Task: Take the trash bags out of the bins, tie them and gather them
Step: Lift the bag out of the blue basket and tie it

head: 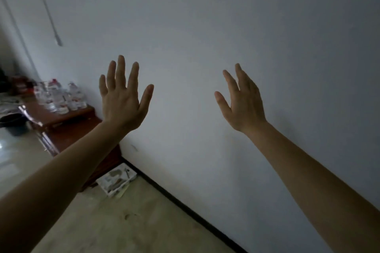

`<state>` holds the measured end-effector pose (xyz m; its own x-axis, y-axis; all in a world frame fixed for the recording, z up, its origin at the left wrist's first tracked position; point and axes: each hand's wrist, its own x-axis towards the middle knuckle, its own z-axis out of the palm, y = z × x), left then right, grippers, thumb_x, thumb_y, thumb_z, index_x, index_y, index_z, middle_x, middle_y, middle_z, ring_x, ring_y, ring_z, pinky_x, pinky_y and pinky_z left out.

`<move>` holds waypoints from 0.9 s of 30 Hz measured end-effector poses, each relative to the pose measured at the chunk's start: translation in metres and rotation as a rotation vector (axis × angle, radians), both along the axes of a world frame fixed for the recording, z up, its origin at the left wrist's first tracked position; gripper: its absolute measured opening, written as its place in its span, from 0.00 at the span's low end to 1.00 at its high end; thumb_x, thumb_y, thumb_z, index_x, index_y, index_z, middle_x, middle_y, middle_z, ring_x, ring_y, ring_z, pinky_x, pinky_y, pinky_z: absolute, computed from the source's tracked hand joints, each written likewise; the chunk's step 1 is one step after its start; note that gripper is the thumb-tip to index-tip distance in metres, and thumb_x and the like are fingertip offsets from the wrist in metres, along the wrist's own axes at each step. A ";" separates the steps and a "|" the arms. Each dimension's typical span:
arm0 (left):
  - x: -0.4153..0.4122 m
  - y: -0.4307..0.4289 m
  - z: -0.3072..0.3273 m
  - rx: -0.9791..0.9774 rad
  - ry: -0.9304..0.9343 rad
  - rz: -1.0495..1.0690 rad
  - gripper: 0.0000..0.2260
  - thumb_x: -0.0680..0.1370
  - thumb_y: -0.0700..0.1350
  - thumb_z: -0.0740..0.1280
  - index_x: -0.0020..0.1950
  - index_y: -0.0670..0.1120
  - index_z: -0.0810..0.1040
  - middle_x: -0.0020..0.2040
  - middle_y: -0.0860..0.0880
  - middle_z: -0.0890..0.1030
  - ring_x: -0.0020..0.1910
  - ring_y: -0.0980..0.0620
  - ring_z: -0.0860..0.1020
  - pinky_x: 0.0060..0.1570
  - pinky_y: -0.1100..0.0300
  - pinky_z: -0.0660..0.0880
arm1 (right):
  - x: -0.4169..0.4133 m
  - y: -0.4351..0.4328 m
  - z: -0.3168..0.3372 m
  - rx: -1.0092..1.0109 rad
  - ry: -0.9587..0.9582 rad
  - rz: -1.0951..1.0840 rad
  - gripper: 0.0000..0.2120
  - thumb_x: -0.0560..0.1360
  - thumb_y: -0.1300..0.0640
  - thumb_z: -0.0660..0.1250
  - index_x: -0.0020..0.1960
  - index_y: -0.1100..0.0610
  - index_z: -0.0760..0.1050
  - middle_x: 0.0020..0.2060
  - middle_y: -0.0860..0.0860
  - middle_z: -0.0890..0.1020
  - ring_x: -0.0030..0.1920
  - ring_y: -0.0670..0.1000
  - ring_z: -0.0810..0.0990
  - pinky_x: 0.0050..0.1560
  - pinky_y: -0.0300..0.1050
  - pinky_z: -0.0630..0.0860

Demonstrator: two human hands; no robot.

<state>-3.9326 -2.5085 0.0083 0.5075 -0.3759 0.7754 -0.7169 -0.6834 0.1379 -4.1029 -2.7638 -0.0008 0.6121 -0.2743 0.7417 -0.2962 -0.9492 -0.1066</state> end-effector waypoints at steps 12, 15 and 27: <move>0.165 0.220 -0.028 -0.018 0.032 0.468 0.32 0.82 0.63 0.48 0.82 0.48 0.51 0.82 0.43 0.47 0.81 0.43 0.45 0.77 0.39 0.48 | 0.286 0.178 -0.012 -0.028 0.097 0.440 0.31 0.82 0.41 0.54 0.80 0.53 0.55 0.80 0.58 0.52 0.78 0.60 0.55 0.76 0.59 0.57; 0.229 0.251 -0.033 0.012 0.050 0.559 0.33 0.81 0.64 0.48 0.82 0.48 0.51 0.82 0.43 0.46 0.81 0.43 0.45 0.77 0.38 0.49 | 0.376 0.212 -0.017 -0.071 0.091 0.549 0.30 0.82 0.41 0.54 0.80 0.53 0.56 0.80 0.58 0.53 0.78 0.60 0.56 0.75 0.60 0.59; 0.418 0.400 -0.034 0.144 0.137 0.931 0.32 0.81 0.65 0.43 0.82 0.51 0.48 0.82 0.44 0.46 0.81 0.43 0.44 0.76 0.38 0.46 | 0.693 0.381 -0.021 0.073 0.121 0.859 0.30 0.82 0.40 0.52 0.80 0.50 0.54 0.80 0.55 0.50 0.79 0.58 0.52 0.78 0.59 0.54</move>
<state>-3.5149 -2.1083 -0.0255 0.7342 0.1382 0.6647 0.1406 -0.9888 0.0502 -3.4103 -2.3829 -0.0213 0.7024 0.2743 0.6569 0.5059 -0.8415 -0.1896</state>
